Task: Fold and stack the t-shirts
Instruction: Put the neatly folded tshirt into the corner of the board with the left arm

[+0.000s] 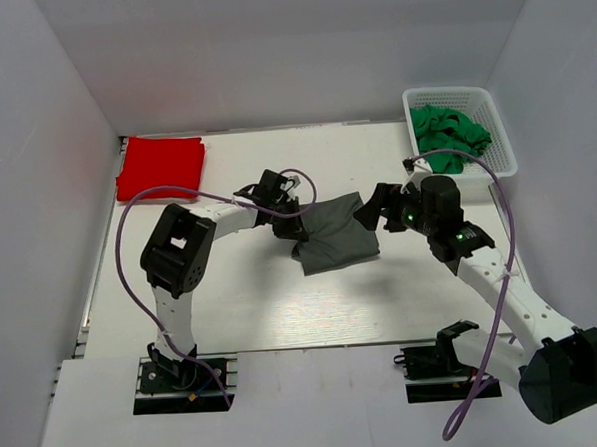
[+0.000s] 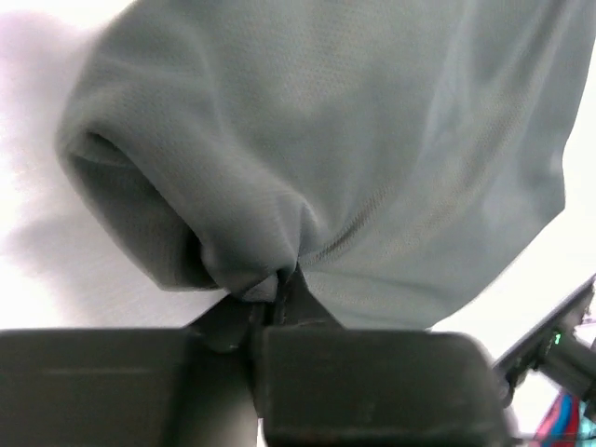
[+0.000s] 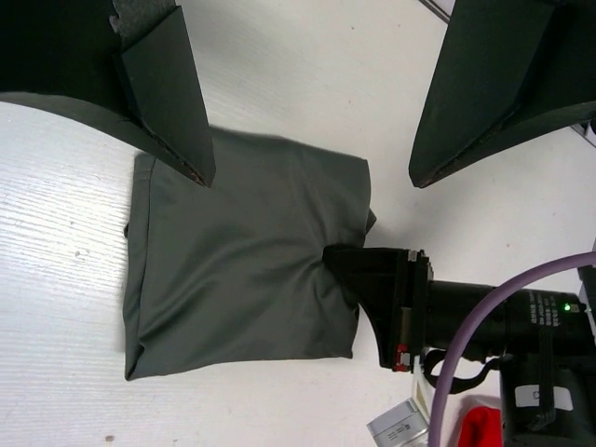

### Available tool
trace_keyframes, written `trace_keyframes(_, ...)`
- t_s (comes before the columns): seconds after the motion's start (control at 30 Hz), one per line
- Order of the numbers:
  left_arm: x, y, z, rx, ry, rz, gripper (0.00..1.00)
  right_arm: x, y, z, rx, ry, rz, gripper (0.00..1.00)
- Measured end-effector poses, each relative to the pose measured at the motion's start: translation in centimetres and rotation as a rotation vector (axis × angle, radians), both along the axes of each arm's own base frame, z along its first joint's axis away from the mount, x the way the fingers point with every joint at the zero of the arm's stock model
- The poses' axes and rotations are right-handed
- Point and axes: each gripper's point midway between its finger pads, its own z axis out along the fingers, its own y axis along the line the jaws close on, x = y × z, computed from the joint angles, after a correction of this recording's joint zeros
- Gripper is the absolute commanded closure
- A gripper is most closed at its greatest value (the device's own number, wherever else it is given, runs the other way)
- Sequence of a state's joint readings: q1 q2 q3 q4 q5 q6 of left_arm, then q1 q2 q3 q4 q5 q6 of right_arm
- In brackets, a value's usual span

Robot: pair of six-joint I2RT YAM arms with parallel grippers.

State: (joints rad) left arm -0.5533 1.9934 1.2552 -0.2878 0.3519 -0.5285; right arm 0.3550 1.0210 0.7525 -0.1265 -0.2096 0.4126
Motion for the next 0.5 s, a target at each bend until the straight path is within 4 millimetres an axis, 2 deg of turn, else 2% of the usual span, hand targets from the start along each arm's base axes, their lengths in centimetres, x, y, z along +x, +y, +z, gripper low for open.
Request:
trace_keyframes(0.23,3.6,0.0,0.6,0.085,-0.094,0.003,1.0,-0.2,-1.0,1.2,0.005,-0.046,-0.036,0.1)
trace_keyframes(0.4,6.0,2.2,2.0,0.212,-0.221,-0.052,1.0,-0.3,-1.9,2.0,0.001,-0.079,-0.075,0.1)
trace_keyframes(0.5,7.4,3.5,3.9,0.286,-0.308,-0.11,1.0,-0.2,-2.2,2.1,-0.002,-0.083,-0.089,0.1)
